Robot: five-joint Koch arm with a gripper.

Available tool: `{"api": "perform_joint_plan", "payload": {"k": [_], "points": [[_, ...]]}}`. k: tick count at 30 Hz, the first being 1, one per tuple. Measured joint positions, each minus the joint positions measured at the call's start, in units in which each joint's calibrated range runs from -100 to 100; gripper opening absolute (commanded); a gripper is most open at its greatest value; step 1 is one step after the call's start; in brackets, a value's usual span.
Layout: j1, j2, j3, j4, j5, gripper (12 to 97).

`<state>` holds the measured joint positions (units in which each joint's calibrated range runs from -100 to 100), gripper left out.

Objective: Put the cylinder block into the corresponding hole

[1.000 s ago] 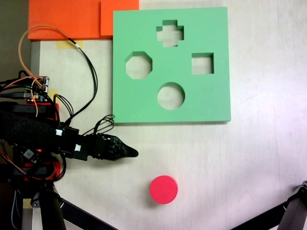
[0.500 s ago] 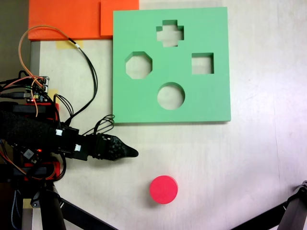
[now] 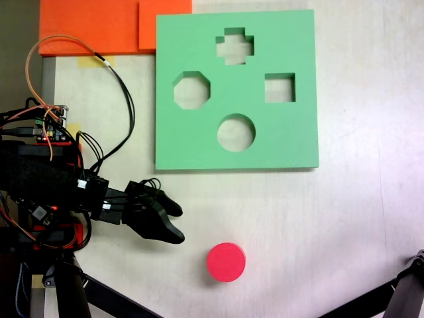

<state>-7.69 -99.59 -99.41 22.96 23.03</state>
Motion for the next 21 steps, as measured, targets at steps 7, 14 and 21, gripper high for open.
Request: {"api": "perform_joint_plan", "payload": {"k": [7, 14, 21], "points": [[0.5, 0.0, 0.0, 17.3, 23.3, 52.2], [-1.2, 0.0, 0.0, 18.1, 25.2, 49.8], [-2.5, 5.5, 0.0, 23.0, 23.9, 63.6]]}}
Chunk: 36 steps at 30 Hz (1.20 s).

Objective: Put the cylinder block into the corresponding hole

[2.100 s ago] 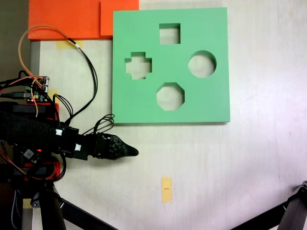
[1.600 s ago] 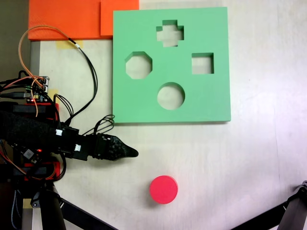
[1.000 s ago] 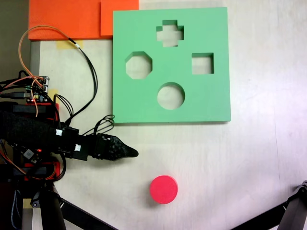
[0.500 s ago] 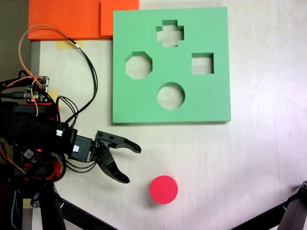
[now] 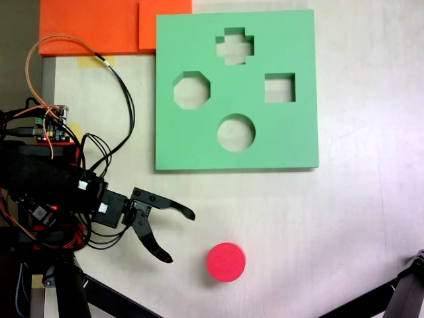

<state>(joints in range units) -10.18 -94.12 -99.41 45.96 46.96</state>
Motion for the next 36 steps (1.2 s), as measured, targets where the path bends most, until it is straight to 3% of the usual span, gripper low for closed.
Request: {"api": "perform_joint_plan", "payload": {"k": [4, 6, 9, 22, 36], "points": [[-0.8, 35.6, 0.0, 27.3, -0.1, 82.5], [-0.9, 52.8, 2.0, 39.5, 0.1, 83.6], [-1.2, 61.7, 2.7, 45.2, 0.2, 87.2], [0.0, 95.1, 25.1, 46.8, 2.4, 87.2], [0.5, 102.7, 37.0, 46.8, 3.6, 86.8]]}}
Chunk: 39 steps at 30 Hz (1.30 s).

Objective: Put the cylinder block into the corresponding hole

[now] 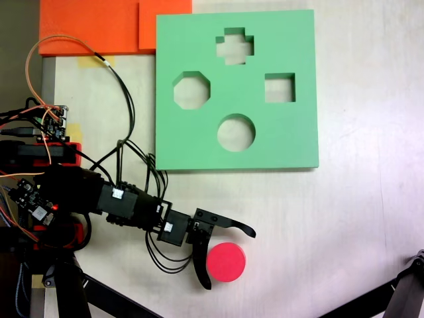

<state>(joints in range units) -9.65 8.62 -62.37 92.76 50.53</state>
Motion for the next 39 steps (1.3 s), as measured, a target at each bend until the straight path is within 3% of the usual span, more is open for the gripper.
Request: {"api": "perform_joint_plan", "payload": {"k": [6, 19, 24, 30, 39], "points": [[0.0, 5.7, 4.3, 0.2, 0.0, 85.0], [0.3, 9.3, 8.3, 0.2, 0.0, 47.7], [0.4, 9.3, 8.3, 0.2, 0.0, 41.1], [0.4, 8.8, 6.6, 0.4, 0.0, 24.6], [0.6, 1.1, 1.9, 1.1, 0.1, 24.1]]}}
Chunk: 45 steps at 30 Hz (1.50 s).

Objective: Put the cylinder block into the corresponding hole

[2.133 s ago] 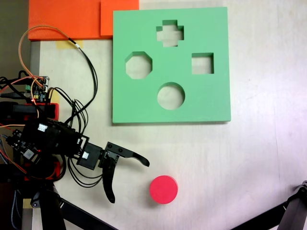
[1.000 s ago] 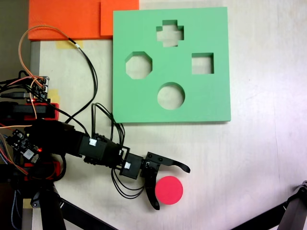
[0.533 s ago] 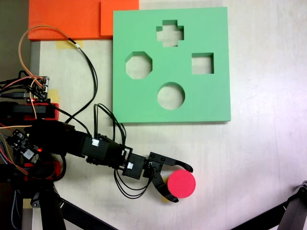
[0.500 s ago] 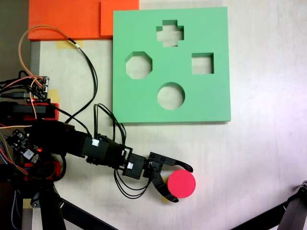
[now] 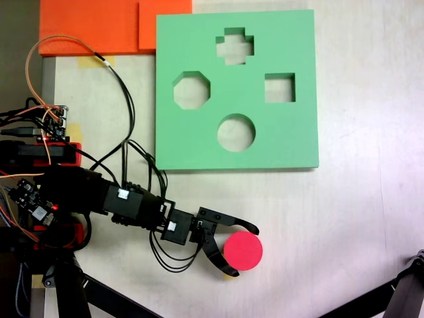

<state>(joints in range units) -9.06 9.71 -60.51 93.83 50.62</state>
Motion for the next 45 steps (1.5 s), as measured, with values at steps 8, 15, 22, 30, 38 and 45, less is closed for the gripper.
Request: {"api": "perform_joint_plan", "payload": {"k": [8, 15, 22, 30, 38, 45], "points": [[4.5, -36.5, -3.4, -16.3, 0.0, 24.1], [14.6, -45.1, -1.5, -26.2, 0.0, 24.2], [20.2, -44.7, 4.1, -30.5, 0.0, 24.2], [21.6, -44.2, 3.0, -31.9, 0.0, 24.4], [22.5, -36.1, -1.6, -32.0, 0.0, 24.5], [22.7, -31.9, -1.5, -28.9, 0.0, 24.6]]}}
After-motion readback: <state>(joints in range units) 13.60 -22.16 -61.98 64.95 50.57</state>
